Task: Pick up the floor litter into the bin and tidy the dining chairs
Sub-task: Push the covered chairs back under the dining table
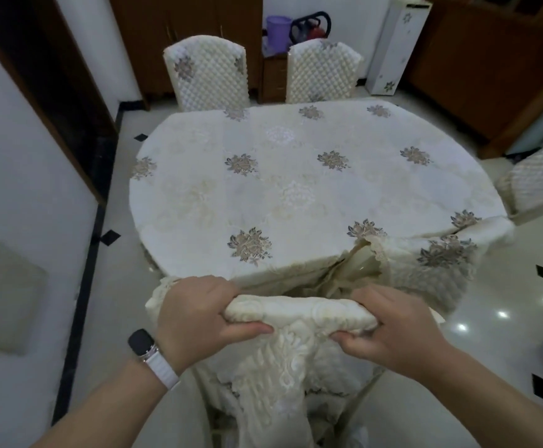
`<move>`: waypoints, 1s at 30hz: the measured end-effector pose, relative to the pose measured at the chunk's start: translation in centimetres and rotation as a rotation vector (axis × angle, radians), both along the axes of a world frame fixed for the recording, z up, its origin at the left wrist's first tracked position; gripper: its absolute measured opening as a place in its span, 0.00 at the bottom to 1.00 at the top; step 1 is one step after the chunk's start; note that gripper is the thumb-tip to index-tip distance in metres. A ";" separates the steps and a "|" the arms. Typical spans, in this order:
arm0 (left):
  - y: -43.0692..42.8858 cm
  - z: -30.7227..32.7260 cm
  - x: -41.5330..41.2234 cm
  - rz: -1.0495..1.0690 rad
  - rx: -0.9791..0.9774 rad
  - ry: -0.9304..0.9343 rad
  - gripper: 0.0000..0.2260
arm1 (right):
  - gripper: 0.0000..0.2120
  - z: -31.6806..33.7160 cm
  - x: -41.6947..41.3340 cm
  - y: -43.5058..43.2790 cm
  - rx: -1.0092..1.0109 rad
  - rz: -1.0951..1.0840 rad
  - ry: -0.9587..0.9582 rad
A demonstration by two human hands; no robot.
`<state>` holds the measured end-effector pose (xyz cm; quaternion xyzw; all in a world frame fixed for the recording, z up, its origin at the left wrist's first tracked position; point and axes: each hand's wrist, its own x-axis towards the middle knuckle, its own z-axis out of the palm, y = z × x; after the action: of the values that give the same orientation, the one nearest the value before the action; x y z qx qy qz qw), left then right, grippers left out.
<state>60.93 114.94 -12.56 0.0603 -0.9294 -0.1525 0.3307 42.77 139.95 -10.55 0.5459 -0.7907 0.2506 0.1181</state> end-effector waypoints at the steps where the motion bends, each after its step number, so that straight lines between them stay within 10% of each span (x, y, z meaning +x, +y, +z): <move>1: 0.3 -0.1 0.3 -0.003 -0.004 0.006 0.28 | 0.21 -0.2 0.2 0.2 -0.021 0.000 0.016; 30: 6.6 0.9 -0.2 0.177 -0.015 -0.077 0.30 | 0.19 -0.9 -4.3 2.6 -0.111 0.190 0.040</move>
<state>60.76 121.56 -11.71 0.1453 -0.9335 -0.1131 0.3076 38.45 142.52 -11.42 0.6158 -0.7179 0.2933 0.1397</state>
